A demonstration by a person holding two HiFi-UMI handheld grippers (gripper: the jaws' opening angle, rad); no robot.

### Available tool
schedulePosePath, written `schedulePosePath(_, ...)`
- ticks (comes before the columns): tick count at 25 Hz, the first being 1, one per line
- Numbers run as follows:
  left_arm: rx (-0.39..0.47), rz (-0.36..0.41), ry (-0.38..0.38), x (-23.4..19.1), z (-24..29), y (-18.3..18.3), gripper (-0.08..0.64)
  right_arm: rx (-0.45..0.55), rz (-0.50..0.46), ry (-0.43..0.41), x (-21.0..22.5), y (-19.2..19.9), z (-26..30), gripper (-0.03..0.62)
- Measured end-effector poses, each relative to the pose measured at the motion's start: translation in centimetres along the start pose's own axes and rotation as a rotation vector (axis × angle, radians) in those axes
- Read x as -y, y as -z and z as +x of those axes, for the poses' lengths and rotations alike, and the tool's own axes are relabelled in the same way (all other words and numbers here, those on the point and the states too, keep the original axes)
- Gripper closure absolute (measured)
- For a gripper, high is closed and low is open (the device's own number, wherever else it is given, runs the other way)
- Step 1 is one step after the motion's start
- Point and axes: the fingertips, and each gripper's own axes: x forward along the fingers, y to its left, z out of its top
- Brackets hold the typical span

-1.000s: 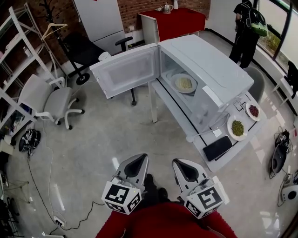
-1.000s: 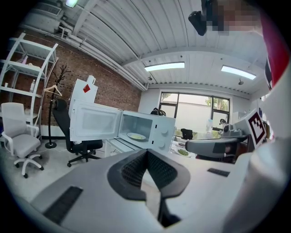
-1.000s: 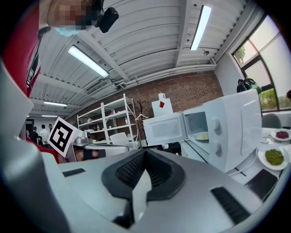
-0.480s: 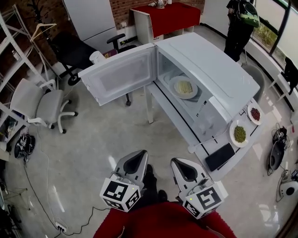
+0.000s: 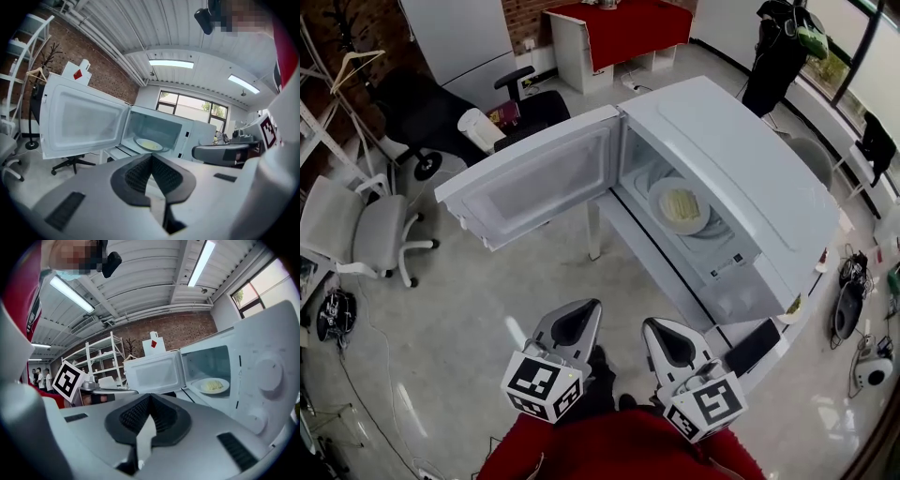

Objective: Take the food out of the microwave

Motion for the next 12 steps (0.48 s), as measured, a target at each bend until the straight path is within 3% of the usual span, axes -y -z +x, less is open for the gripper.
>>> schedulePosePath(12,-0.054,-0.119,0.109,-3.9,5.4,0.1,0.551,-0.039,0.032,0.115,2.5,-0.5,4.0,0.583)
